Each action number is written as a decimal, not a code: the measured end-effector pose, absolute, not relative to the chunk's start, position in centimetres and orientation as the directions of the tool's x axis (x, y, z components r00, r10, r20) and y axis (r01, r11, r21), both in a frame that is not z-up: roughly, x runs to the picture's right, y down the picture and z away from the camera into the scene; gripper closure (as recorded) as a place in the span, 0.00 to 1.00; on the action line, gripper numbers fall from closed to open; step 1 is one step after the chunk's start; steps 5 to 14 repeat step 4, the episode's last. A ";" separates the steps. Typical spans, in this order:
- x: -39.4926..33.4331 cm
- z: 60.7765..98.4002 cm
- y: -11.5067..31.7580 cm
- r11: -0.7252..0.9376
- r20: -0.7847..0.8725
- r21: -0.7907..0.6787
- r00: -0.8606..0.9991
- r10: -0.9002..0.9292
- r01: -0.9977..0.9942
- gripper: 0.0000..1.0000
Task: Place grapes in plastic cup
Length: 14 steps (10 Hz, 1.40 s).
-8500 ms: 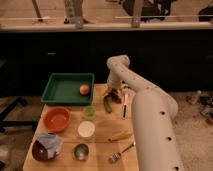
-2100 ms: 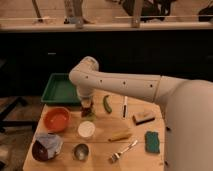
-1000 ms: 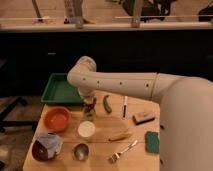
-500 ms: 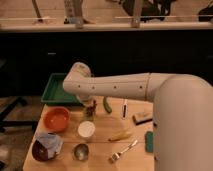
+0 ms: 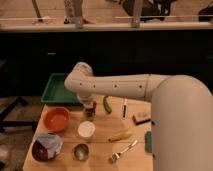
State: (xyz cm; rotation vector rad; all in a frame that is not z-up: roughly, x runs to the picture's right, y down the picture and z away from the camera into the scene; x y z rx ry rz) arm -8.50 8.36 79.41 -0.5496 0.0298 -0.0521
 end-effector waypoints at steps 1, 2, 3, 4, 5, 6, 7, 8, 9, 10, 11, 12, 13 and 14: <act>-8.5 79.5 8.4 0.846 -0.011 -0.533 0.999 -0.045 0.032 1.00; -8.6 79.5 8.4 0.837 -0.005 -0.547 0.999 -0.031 0.023 1.00; -8.6 79.6 8.3 0.821 0.008 -0.570 1.000 -0.012 0.014 0.98; -8.4 79.6 8.3 0.815 0.009 -0.579 1.000 -0.003 0.008 0.98; -8.4 79.6 8.3 0.815 0.009 -0.579 1.000 -0.003 0.008 0.98; -8.4 79.6 8.3 0.815 0.009 -0.579 1.000 -0.003 0.008 0.98; -8.4 79.6 8.3 0.815 0.009 -0.579 1.000 -0.003 0.008 0.98; -8.4 79.6 8.3 0.815 0.009 -0.579 1.000 -0.003 0.008 0.98; -8.4 79.6 8.3 0.815 0.009 -0.579 1.000 -0.003 0.008 0.98; -8.4 79.6 8.3 0.815 0.009 -0.579 1.000 -0.003 0.008 0.98; -8.4 79.6 8.3 0.815 0.009 -0.579 1.000 -0.003 0.008 0.98; -8.4 79.6 8.3 0.815 0.009 -0.579 1.000 -0.003 0.008 0.98; -8.4 79.6 8.3 0.815 0.009 -0.579 1.000 -0.003 0.008 0.98; -8.4 79.6 8.3 0.815 0.009 -0.579 1.000 -0.003 0.008 0.98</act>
